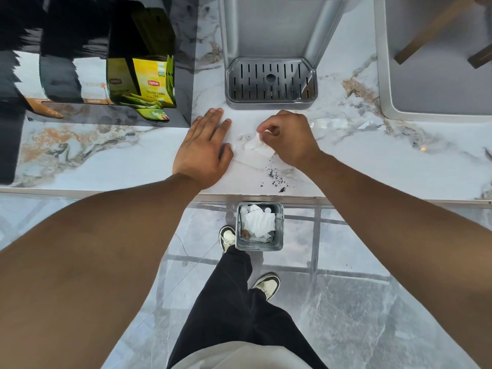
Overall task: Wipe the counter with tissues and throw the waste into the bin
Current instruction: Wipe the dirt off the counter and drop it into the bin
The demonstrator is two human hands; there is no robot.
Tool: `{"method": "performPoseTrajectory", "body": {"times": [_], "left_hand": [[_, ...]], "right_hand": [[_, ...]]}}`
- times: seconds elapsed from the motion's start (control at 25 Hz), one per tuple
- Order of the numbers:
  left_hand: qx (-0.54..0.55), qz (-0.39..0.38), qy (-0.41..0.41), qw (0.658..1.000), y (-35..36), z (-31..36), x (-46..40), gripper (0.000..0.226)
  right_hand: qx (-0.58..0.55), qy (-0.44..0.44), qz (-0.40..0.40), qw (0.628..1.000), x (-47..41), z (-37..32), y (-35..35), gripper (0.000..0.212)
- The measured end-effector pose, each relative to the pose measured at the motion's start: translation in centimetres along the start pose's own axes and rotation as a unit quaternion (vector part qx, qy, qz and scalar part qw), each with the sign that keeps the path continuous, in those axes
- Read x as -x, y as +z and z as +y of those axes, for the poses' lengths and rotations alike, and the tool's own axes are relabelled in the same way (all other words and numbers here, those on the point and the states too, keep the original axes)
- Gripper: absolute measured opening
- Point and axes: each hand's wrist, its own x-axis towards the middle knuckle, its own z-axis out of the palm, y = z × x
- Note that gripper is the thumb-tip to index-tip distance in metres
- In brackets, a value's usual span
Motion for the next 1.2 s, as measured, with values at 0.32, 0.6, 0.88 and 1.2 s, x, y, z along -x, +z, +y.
{"method": "performPoseTrajectory", "body": {"times": [0.32, 0.6, 0.88, 1.2], "left_hand": [[-0.004, 0.005, 0.004, 1.000, 0.1, -0.1, -0.1, 0.056], [-0.005, -0.001, 0.005, 1.000, 0.1, -0.1, 0.0, 0.058], [0.003, 0.003, 0.002, 1.000, -0.1, 0.0, 0.1, 0.057], [0.010, 0.004, -0.001, 1.000, 0.0, 0.0, 0.0, 0.057]], "right_hand": [[0.007, -0.054, -0.074, 0.996, 3.9, 0.7, 0.6, 0.013], [-0.015, -0.017, -0.071, 0.997, 8.0, 0.4, 1.7, 0.010], [-0.101, 0.065, -0.059, 0.991, 7.8, -0.6, -1.8, 0.016], [-0.033, 0.092, 0.074, 0.992, 1.4, 2.2, -1.7, 0.010]]}}
